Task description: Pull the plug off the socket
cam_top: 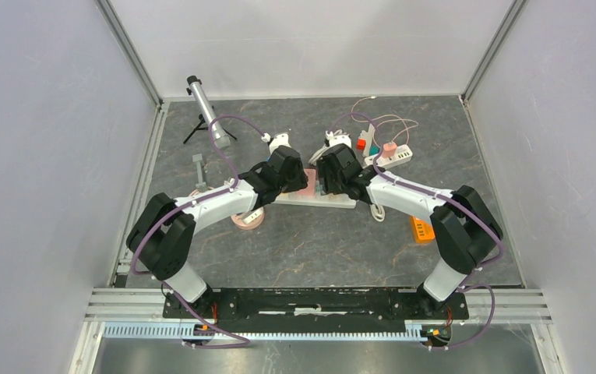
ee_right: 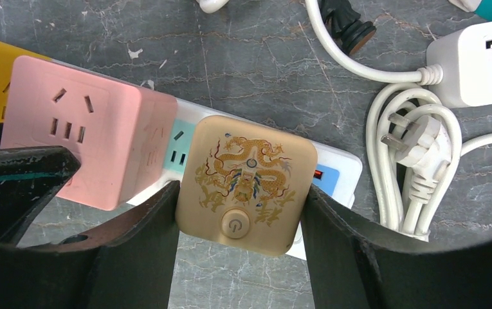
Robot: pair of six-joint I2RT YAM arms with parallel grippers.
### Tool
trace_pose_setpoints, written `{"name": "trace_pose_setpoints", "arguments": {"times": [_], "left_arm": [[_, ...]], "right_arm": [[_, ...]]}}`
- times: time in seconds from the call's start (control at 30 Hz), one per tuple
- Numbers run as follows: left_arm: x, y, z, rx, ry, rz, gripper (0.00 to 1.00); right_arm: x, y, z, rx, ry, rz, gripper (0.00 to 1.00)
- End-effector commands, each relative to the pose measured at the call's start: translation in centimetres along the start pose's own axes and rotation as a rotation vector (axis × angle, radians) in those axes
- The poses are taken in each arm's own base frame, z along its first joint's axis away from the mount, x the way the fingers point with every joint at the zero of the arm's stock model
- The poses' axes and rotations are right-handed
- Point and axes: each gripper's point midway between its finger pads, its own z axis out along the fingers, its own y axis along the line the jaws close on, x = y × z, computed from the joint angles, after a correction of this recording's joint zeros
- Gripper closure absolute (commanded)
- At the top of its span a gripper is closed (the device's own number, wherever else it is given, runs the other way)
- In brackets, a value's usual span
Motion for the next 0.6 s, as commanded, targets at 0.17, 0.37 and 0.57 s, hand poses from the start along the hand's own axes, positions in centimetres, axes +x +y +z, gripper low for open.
{"name": "trace_pose_setpoints", "arguments": {"times": [0.17, 0.37, 0.57], "left_arm": [[8.3, 6.3, 0.3, -0.2, 0.254, 0.128, 0.61], [9.1, 7.2, 0.3, -0.231, 0.273, 0.136, 0.64], [8.9, 7.7, 0.0, -0.264, 0.27, 0.14, 0.63]], "right_arm": [[-3.2, 4.7, -2.1, -0.16, -0.082, 0.017, 1.0], [-3.9, 4.4, -2.0, -0.132, -0.109, -0.04, 1.0], [-3.2, 3.5, -2.3, -0.108, -0.1, -0.051, 1.0]]}}
